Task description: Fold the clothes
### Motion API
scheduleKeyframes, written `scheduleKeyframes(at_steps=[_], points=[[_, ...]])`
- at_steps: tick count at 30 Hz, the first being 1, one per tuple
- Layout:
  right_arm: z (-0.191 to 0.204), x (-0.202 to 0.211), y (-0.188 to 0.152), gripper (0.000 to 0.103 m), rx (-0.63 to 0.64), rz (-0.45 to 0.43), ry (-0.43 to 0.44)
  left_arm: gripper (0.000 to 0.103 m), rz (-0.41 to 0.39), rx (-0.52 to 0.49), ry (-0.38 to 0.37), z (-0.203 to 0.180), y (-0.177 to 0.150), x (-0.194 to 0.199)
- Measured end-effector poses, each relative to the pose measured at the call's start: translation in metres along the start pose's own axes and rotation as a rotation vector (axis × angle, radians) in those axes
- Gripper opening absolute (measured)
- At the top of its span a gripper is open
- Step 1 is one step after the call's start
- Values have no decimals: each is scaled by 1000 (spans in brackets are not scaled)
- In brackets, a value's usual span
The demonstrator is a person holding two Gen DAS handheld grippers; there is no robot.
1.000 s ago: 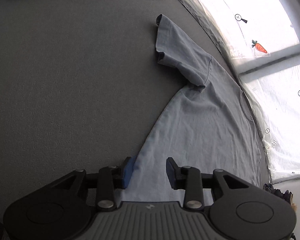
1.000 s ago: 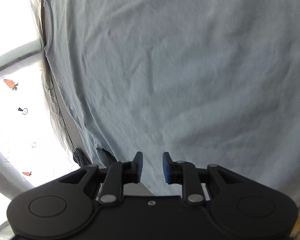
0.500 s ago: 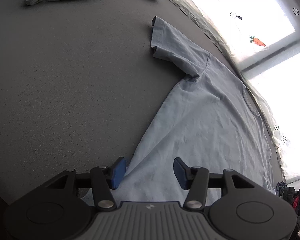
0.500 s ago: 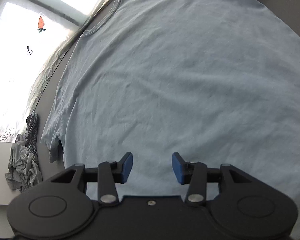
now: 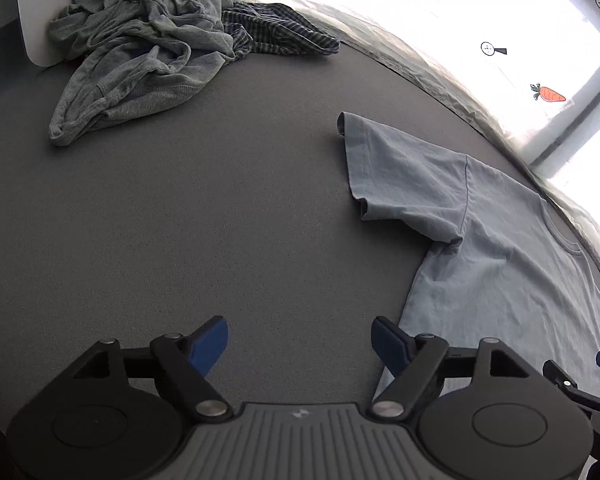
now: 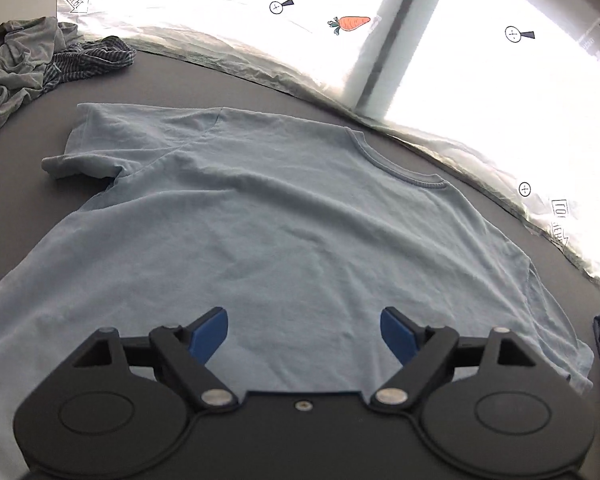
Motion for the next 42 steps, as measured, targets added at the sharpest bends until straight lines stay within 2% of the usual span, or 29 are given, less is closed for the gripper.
scheduleKeyframes(at_steps=[3,11,16,20,23,25,29,31,32,38,42], points=[[31,-2,23,85,163,-86,-3,81,-3,-4,30,7,20,-12],[119,-21,70,83,497,-235,103,81,26,-41,49,18,59,-45],[160,-33,86,72,643,-277,110,81,37,-80,40,17,80,-62],[182,-45,97,54,731,-286,101,81,35,-96,31,17,96,-70],[194,-50,101,48,782,-305,83,82,29,-109,23,16,108,-75],[201,-53,103,45,812,-318,72,87,25,-123,26,14,115,-79],[202,-56,107,42,799,-307,108,88,20,-117,16,15,123,-85],[202,-57,109,22,790,-301,128,88,21,-104,17,16,125,-87],[203,-57,110,5,785,-297,138,88,19,-99,19,16,126,-87],[170,-50,127,4,508,-296,142,88,9,-84,26,11,124,-81],[144,-47,135,3,362,-287,109,88,9,-99,33,-2,115,-77]])
Point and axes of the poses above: each gripper's, at about its wrist camera, not at the fingertips, and x roughly against the way its jaws point, z to its left, y to its top, the point moved 2 cm from there along -x, roughly the way its jaws point, and after that the axes turned 4 degrees about -y, right-handed, at the moved point
